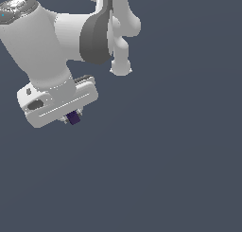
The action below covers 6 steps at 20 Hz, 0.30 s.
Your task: Pick up the object and move it to a goal position.
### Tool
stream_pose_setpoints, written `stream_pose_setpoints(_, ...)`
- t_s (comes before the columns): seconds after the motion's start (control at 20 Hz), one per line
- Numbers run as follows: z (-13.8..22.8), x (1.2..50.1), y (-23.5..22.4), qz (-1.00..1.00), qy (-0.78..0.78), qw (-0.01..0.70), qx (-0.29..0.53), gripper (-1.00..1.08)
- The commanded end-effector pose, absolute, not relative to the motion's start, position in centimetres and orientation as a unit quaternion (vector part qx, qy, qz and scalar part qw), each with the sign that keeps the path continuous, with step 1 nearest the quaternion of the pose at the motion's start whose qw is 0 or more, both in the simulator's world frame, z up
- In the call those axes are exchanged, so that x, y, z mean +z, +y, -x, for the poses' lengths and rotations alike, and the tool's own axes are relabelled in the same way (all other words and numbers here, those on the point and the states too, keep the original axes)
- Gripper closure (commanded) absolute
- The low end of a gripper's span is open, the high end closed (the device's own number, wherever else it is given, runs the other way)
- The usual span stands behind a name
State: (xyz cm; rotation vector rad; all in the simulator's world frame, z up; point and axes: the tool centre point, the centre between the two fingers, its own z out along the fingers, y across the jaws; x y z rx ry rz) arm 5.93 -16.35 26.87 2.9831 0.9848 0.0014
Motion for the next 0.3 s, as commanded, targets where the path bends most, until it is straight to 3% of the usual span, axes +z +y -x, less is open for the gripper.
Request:
stream_pose_setpoints(0.0,-6.11,27.46,-16.68,-0.949,0.314,0.000,0.000,1.08)
stream_pose_setpoints(0.25,-6.25,27.80,-16.89,-0.949,0.314,0.000,0.000,1.08)
